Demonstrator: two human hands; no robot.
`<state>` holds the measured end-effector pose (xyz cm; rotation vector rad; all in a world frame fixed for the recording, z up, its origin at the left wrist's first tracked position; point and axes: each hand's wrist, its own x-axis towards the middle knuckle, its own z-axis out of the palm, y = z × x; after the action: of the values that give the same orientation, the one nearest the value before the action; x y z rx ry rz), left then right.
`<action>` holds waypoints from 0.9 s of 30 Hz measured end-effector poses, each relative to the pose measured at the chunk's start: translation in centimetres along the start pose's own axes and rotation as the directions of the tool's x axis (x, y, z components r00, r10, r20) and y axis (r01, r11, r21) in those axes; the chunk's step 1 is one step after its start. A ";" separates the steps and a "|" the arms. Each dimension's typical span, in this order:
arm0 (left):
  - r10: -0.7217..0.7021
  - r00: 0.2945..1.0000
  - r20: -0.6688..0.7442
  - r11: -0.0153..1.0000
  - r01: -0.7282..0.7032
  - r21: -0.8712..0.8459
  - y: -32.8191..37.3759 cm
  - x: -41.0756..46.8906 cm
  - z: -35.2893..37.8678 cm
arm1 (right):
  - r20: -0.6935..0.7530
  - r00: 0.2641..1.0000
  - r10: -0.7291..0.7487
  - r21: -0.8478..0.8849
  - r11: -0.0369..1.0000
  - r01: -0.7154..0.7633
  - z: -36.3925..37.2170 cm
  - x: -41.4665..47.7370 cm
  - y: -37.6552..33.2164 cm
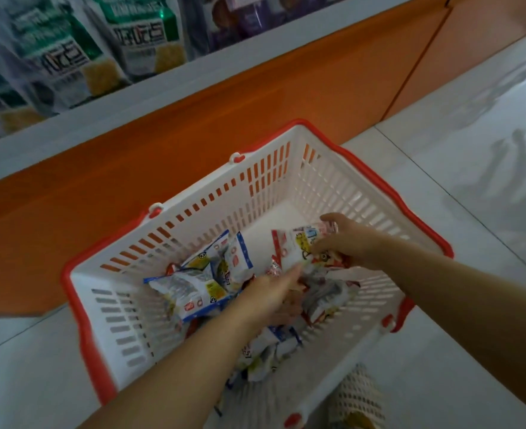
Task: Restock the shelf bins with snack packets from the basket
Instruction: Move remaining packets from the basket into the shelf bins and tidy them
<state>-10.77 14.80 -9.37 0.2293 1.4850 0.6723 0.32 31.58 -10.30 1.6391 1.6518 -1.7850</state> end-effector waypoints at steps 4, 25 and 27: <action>0.063 0.990 -0.128 0.762 -0.130 -0.634 1.5 0.3 -0.5 | 0.030 0.993 -0.118 0.207 0.972 0.109 2.4 -3.0 -2.2; 0.281 0.845 -0.456 0.700 -0.505 -0.505 0.5 -2.2 -4.9 | 0.204 0.950 0.235 -0.979 0.040 0.200 3.0 4.6 5.2; 0.275 0.846 -0.457 0.714 -0.498 -0.493 0.4 -2.3 -5.0 | 0.224 0.962 0.158 -0.973 0.087 0.212 3.4 4.3 5.2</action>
<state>-15.51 12.59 -7.76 -0.0804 1.4879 1.5743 0.73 29.18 -17.44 0.5736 1.9468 -0.3323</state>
